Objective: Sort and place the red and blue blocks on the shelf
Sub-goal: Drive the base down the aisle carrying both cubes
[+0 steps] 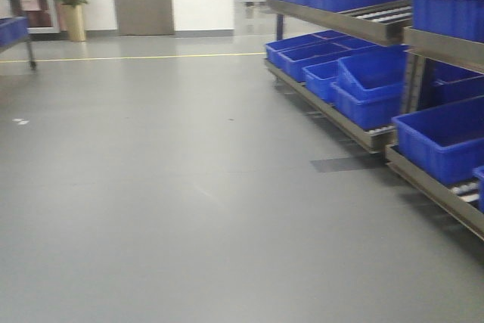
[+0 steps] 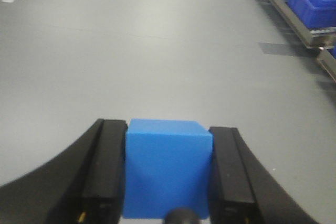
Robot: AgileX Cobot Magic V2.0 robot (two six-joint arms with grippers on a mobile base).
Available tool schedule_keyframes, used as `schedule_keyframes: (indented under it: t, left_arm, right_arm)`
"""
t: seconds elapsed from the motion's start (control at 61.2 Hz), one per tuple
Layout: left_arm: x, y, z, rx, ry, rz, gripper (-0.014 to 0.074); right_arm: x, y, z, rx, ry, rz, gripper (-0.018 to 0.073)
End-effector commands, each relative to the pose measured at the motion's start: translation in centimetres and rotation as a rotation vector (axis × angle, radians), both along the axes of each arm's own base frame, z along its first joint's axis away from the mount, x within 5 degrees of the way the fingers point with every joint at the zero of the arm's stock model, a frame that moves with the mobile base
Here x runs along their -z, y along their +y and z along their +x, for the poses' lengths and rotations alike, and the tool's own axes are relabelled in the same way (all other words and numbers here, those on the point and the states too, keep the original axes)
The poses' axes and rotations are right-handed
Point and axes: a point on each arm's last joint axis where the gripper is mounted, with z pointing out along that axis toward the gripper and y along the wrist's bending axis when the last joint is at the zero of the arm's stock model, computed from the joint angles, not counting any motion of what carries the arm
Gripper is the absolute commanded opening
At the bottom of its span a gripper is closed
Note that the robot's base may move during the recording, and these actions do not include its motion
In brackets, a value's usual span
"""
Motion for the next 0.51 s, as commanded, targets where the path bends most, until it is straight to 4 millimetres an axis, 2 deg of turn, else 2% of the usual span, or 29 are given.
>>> schedule_keyframes:
  t: [0.0,0.49]
  left_arm:
    - [-1.52,-0.19,0.22,0.021,-0.092,-0.007,0.0122]
    - [-1.52,-0.19,0.22,0.021,-0.092,-0.007,0.0122]
  right_arm:
    - [-1.76,-0.15,0.09,0.016,-0.107,-0.008,0.0049]
    - [-1.76,-0.15,0.09,0.016,-0.107,-0.008,0.0049]
